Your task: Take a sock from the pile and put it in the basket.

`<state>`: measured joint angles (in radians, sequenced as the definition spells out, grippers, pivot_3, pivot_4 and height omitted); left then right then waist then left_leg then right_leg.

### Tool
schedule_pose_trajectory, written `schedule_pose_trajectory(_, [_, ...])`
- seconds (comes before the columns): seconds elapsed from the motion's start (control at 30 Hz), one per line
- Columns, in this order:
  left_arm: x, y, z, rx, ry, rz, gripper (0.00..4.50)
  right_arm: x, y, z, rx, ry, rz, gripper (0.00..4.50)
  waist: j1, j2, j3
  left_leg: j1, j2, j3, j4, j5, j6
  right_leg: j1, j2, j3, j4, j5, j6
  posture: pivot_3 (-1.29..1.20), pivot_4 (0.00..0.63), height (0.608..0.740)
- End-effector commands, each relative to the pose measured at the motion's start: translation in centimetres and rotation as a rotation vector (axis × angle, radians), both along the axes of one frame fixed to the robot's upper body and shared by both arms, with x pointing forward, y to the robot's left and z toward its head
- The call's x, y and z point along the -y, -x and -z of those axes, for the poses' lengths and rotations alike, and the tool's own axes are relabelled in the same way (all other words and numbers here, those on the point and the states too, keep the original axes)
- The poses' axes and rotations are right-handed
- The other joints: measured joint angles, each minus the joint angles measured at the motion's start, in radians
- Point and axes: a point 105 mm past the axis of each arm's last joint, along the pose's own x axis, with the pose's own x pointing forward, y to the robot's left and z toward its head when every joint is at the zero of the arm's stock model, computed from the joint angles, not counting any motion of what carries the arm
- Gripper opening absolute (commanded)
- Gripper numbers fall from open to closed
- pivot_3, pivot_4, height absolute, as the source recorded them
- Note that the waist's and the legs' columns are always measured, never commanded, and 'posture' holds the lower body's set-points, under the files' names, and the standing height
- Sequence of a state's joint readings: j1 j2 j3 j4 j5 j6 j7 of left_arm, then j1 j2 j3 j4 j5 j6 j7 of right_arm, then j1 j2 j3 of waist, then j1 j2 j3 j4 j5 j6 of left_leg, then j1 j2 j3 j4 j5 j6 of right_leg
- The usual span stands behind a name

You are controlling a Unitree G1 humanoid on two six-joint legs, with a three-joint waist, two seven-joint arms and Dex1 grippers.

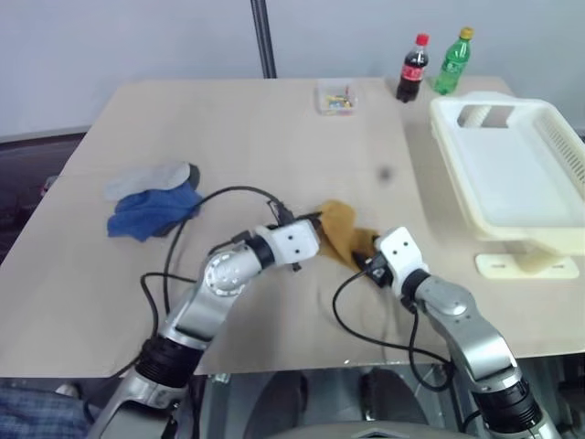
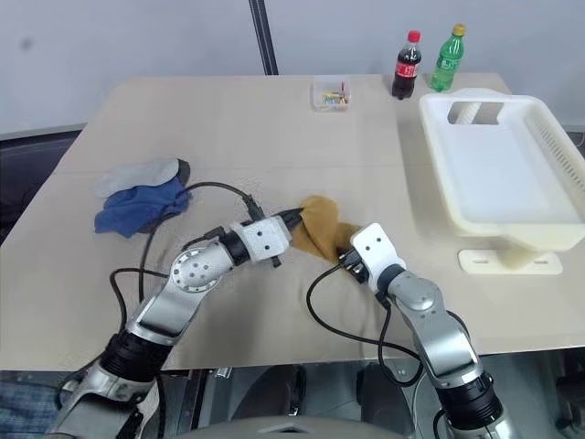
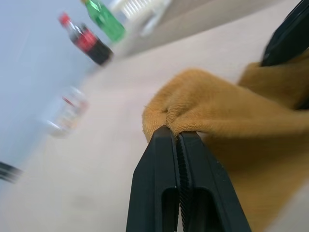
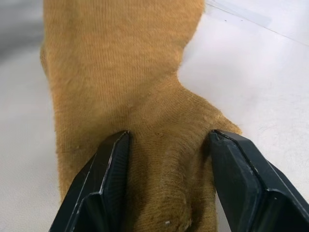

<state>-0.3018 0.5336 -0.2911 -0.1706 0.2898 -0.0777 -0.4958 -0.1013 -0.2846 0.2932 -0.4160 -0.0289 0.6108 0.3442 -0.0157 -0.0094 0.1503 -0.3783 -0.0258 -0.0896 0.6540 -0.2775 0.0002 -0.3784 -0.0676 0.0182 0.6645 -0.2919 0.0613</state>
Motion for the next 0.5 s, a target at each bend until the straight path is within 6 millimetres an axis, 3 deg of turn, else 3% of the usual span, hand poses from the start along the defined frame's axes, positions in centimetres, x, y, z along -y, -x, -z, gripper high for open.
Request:
schedule_pose_trajectory(0.03, [-1.0,0.2,1.5,0.012,-0.122,-0.012,0.03,0.0,0.6,1.7,-0.074,0.008,-0.004,2.73,-0.001,0.000,0.000,0.000,0.000,0.000,0.000,0.000,0.000,0.000,0.000,0.000,0.000,0.000,0.000,0.00,0.150,0.740])
schedule_pose_trajectory(0.23, [-1.6,0.7,3.9,-0.067,-0.180,-0.017,0.03,0.0,0.7,1.7,-0.073,0.008,0.000,2.73,0.001,0.000,0.000,0.000,0.000,0.000,0.000,-0.001,0.001,0.000,0.001,-0.001,0.000,0.000,0.000,0.00,0.150,0.740])
schedule_pose_trajectory(0.37, [-2.2,0.6,3.6,-0.039,-0.179,-0.039,0.03,0.1,0.7,1.7,-0.075,0.008,0.001,2.73,0.000,0.001,-0.001,0.001,0.000,0.000,0.000,-0.001,0.002,0.000,0.001,-0.001,0.001,0.000,0.000,0.00,0.150,0.740])
schedule_pose_trajectory(0.5, [-2.7,0.1,2.6,0.030,-0.158,-0.068,1.31,0.2,0.7,1.7,-0.075,0.009,0.004,2.73,0.000,0.001,-0.001,0.000,0.000,0.000,0.000,-0.001,0.002,0.000,0.001,0.000,0.001,0.000,0.000,0.00,0.150,0.740])
